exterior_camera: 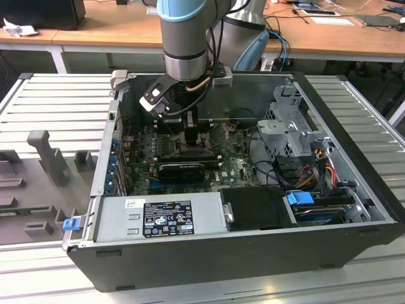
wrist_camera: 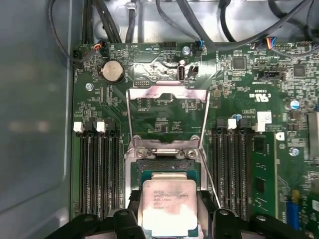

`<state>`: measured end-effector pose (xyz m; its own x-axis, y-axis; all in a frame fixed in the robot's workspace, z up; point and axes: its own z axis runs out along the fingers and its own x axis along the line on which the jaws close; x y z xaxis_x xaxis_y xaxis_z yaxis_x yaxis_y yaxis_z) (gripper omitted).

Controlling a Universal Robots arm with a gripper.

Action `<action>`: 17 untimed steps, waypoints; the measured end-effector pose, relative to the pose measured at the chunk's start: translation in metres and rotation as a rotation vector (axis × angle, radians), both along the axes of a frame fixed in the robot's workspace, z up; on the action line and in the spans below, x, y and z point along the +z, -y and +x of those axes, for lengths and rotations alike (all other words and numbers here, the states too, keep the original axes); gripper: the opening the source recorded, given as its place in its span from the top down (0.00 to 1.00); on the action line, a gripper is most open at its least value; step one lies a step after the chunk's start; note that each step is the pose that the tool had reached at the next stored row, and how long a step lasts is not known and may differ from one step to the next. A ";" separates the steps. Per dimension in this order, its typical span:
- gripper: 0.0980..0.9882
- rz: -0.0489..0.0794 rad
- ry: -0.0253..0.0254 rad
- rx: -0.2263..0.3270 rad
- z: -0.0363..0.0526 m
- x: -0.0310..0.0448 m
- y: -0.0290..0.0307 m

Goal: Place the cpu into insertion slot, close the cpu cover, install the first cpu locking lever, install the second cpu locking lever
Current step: 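Place the cpu into insertion slot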

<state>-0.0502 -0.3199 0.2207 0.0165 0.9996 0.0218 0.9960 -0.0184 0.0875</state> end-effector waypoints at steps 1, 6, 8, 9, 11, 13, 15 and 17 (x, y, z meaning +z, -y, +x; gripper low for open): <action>0.52 0.000 0.0001 -0.003 0.0000 -0.0017 -0.0005; 0.52 0.000 -0.0001 -0.012 0.0008 -0.0077 -0.0009; 0.52 0.000 -0.0004 -0.012 0.0021 -0.0093 -0.0009; 0.52 0.000 -0.0006 -0.012 0.0027 -0.0100 -0.0009; 0.52 -0.001 -0.0019 -0.008 0.0030 -0.0131 -0.0009; 0.52 -0.001 -0.0023 -0.007 0.0030 -0.0145 -0.0009; 0.52 -0.001 -0.0023 -0.007 0.0030 -0.0155 -0.0009; 0.52 -0.001 -0.0023 -0.007 0.0030 -0.0167 -0.0009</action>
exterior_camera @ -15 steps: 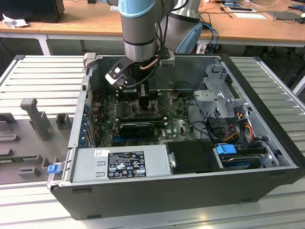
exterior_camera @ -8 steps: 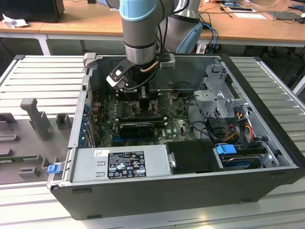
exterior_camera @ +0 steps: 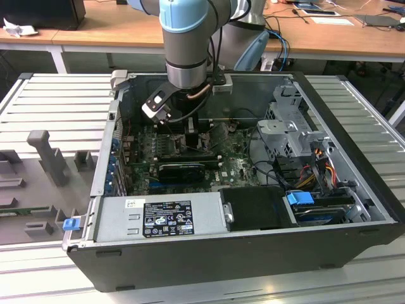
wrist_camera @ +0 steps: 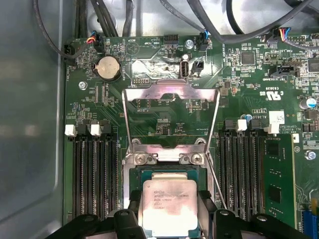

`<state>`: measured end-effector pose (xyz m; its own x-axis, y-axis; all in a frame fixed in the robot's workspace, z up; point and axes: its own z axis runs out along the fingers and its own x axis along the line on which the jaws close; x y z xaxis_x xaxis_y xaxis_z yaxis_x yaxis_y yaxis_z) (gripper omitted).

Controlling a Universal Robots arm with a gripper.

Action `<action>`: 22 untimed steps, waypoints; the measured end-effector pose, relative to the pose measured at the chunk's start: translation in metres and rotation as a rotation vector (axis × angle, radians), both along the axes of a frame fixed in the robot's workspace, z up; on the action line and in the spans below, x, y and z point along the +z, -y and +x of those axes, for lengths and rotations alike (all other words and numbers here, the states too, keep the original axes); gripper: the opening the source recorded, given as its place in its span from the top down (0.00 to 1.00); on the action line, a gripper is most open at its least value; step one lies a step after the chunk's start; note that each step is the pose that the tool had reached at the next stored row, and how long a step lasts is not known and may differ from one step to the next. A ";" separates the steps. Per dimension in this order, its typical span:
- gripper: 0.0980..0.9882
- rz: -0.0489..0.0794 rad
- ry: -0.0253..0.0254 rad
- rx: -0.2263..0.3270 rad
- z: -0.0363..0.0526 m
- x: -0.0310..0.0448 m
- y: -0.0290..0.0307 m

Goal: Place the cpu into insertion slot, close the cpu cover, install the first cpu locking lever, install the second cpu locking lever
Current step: 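Place the cpu into insertion slot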

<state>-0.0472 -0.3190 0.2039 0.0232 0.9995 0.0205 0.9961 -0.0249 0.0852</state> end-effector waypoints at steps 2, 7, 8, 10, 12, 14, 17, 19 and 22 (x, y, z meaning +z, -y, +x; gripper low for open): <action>0.52 0.000 -0.0002 0.000 0.0000 -0.0003 0.0000; 0.52 0.000 0.0000 0.000 0.0000 -0.0004 0.0000; 0.52 0.000 -0.0001 0.000 0.0000 -0.0005 0.0000; 0.52 0.000 0.0000 0.000 0.0000 -0.0013 0.0000; 0.52 0.000 -0.0001 0.000 0.0000 -0.0017 0.0000; 0.52 0.000 -0.0001 0.000 0.0000 -0.0018 0.0000; 0.51 0.000 0.0000 0.000 0.0000 -0.0019 0.0000; 0.44 0.000 0.0000 0.000 0.0000 -0.0019 0.0000; 0.44 0.001 0.0000 0.000 0.0000 -0.0003 -0.0001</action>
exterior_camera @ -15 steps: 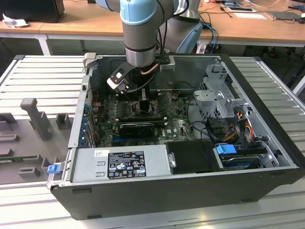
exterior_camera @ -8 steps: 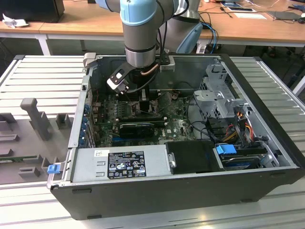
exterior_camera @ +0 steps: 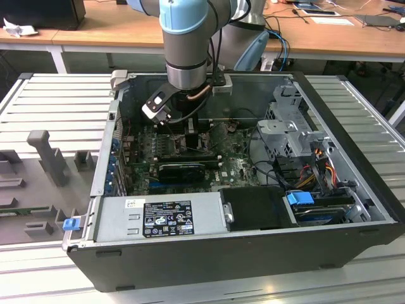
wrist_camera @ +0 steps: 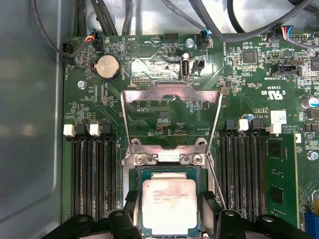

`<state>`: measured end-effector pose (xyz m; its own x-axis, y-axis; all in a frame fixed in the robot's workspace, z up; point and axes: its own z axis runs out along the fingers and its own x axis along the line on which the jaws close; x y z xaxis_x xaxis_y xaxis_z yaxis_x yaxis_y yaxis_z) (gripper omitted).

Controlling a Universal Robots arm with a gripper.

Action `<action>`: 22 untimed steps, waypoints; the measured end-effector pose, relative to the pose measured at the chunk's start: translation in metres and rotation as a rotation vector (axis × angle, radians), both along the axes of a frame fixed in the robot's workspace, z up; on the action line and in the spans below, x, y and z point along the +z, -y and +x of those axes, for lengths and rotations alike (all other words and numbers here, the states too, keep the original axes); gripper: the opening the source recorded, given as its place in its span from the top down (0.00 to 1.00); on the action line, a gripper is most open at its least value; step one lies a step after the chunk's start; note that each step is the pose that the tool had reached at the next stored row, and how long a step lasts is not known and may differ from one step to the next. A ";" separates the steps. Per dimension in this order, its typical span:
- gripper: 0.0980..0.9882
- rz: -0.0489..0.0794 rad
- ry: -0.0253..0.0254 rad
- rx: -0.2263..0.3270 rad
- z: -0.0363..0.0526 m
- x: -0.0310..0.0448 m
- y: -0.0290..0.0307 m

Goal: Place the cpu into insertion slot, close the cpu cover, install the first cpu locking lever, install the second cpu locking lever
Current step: 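Place the cpu into insertion slot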

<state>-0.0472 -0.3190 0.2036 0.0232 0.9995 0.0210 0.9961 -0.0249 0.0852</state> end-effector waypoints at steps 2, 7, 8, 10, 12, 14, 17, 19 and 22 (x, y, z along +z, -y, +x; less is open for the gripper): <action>0.44 0.000 0.0000 0.000 0.0000 0.0021 0.0000; 0.52 0.000 0.0002 0.000 0.0000 0.0048 0.0000; 0.60 0.000 0.0002 0.000 0.0000 0.0049 0.0000; 0.73 0.000 0.0000 0.000 0.0000 0.0054 0.0000; 0.87 0.000 0.0001 0.000 0.0000 0.0059 0.0000; 0.94 0.000 0.0001 0.000 0.0000 0.0061 0.0000; 0.99 0.000 0.0000 0.000 0.0000 0.0065 0.0000; 0.99 0.000 0.0000 0.000 0.0000 0.0078 0.0000; 0.99 0.000 0.0000 0.000 0.0000 0.0092 0.0000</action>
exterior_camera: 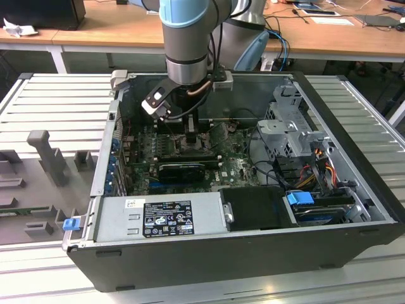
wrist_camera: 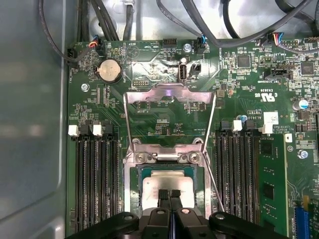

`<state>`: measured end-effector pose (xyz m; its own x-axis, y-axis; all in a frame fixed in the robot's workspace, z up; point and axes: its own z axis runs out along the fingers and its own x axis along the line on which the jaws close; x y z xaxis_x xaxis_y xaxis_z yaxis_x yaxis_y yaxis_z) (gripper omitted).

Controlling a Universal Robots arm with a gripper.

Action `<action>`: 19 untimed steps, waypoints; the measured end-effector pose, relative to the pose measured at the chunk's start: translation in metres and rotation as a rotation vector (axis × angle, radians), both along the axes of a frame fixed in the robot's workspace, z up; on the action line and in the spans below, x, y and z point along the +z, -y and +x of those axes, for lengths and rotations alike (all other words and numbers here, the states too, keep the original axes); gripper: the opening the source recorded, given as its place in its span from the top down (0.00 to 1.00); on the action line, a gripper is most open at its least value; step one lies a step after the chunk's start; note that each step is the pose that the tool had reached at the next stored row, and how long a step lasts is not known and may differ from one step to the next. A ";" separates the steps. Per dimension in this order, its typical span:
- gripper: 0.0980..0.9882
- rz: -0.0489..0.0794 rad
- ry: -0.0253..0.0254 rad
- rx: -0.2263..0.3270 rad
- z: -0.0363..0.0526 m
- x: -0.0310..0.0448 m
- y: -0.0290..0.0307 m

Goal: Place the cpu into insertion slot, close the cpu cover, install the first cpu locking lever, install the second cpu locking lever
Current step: 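Place the cpu into insertion slot, then close the cpu cover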

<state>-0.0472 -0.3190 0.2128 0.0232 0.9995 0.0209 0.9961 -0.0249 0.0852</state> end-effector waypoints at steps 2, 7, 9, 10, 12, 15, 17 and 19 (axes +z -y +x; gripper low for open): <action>0.99 0.000 0.0000 0.000 0.0000 0.0026 0.0000; 0.99 0.000 0.0001 0.000 0.0000 0.0074 0.0000; 0.99 0.000 0.0000 0.000 0.0000 0.0086 0.0000; 0.99 0.000 0.0002 0.000 0.0002 0.0093 -0.0001; 0.99 0.000 -0.0022 0.000 0.0018 0.0104 0.0000; 0.99 0.000 -0.0020 0.000 0.0018 0.0157 0.0000; 0.99 0.000 -0.0023 0.000 0.0018 0.0225 0.0000; 0.99 0.000 -0.0023 0.000 0.0018 0.0256 0.0000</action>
